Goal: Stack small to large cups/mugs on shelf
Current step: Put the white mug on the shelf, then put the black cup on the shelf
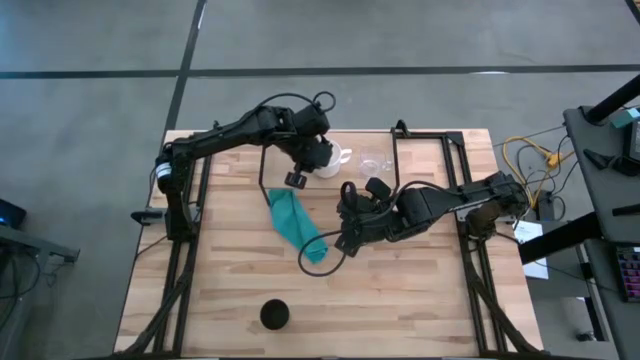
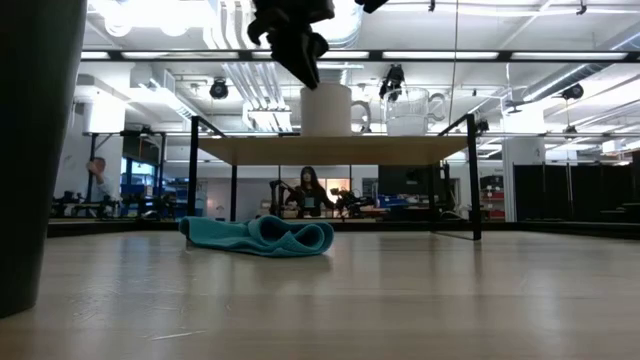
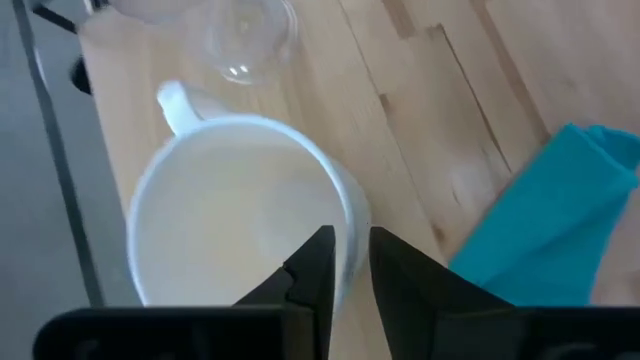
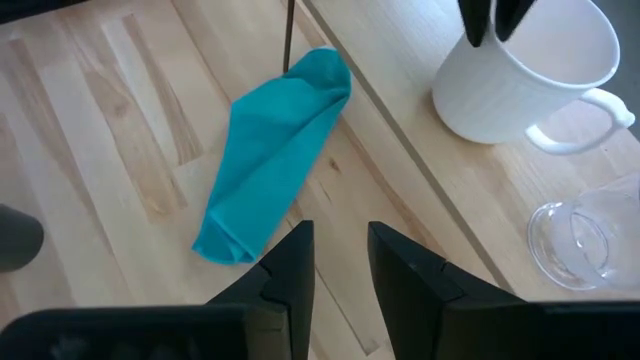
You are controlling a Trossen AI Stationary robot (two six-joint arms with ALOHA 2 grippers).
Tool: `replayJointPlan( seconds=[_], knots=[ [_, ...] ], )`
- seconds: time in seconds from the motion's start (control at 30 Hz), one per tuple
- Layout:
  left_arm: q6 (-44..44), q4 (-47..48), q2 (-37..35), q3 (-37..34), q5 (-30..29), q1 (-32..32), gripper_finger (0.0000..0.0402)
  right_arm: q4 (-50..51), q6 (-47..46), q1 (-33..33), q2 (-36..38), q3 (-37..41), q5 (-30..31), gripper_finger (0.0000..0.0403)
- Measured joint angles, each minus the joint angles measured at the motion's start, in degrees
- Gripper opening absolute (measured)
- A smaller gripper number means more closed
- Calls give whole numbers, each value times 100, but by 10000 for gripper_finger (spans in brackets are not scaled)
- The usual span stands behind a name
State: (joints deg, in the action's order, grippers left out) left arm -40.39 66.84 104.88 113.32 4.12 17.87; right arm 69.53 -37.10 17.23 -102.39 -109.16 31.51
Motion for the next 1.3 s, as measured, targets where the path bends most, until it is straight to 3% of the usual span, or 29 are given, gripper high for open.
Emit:
replayJointPlan(
  seconds=[0.53,0.67,0.93,1.13,1.3],
  knots=[
    [409,175,-445,184,11,-363,52,4,6,7,-2,0,-56,91],
    [782,216,-797,214,10,-428,52,-72,212,59,-2,0,-417,91],
    [1879,464,-1953,174,35,-672,52,-693,1538,260,-2,0,-1641,91],
    [2660,447,-2800,162,7,-713,52,-1695,2887,318,-2,0,-1840,91],
    [2814,432,-3263,151,-4,-713,52,-2111,3738,295,-47,0,-2184,91]
  ],
)
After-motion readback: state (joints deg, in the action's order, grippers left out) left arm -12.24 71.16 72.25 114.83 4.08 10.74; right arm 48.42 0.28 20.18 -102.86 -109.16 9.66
